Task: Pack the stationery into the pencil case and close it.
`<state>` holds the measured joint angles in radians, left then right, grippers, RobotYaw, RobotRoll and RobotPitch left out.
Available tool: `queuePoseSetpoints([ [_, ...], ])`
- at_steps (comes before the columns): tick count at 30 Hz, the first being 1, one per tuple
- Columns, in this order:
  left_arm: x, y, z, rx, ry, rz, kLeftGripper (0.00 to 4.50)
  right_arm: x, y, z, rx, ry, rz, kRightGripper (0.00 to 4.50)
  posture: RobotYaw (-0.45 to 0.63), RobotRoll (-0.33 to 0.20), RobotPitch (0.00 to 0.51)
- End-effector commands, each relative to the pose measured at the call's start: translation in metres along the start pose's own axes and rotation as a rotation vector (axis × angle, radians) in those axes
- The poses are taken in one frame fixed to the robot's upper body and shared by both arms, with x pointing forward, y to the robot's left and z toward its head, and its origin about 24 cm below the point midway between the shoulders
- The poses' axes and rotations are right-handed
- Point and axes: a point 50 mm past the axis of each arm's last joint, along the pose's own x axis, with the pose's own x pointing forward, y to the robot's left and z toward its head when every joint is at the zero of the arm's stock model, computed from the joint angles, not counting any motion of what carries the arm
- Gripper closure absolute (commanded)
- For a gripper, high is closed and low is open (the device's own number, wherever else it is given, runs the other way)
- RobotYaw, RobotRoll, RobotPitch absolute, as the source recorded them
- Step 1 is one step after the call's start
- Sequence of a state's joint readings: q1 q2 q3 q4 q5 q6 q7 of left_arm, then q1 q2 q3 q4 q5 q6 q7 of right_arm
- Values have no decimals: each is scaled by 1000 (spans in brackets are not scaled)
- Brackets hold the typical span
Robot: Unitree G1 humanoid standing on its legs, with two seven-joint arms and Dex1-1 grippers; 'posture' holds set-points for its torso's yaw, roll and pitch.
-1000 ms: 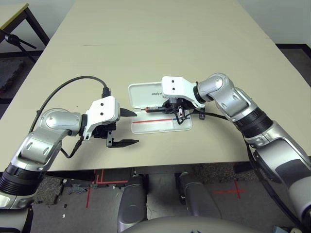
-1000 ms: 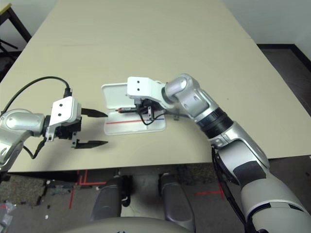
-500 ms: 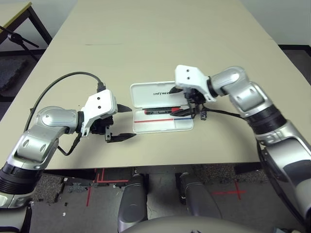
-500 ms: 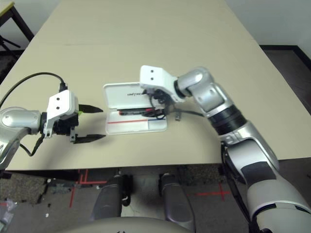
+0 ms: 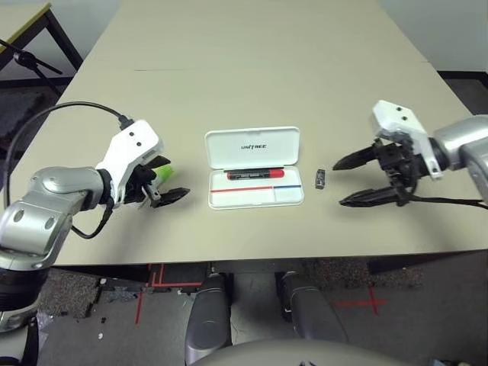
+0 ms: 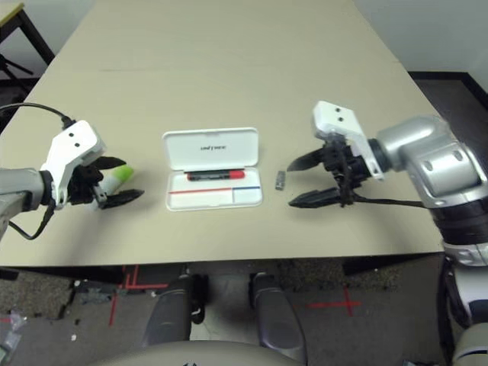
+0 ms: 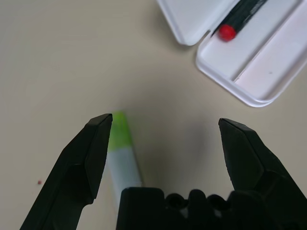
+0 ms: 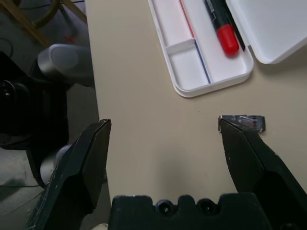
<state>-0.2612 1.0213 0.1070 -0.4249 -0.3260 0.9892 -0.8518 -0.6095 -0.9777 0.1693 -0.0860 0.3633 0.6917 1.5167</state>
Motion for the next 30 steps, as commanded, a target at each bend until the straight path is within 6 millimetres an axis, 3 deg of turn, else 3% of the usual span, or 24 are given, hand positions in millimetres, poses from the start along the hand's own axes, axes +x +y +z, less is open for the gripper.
queuePoseSetpoints([
  [1, -3, 4, -10, -63, 105, 64, 0, 1, 3, 2, -13, -7, -2, 18, 24, 0, 162],
  [9, 5, 7, -17, -153, 159, 104, 0, 4, 2, -1, -13, -1, -25, 18, 11, 0, 161],
  [16, 23, 11, -23, -208, 170, 109, 0, 8, 4, -2, -14, -2, -35, 18, -13, 0, 163],
  [29, 44, 14, -48, -290, 237, 98, 0, 7, 10, -2, -13, -18, -72, 18, -64, 0, 163],
  [30, 45, 14, -48, -292, 236, 98, 180, 7, 10, -2, -12, -18, -75, 2, -64, 0, 163],
])
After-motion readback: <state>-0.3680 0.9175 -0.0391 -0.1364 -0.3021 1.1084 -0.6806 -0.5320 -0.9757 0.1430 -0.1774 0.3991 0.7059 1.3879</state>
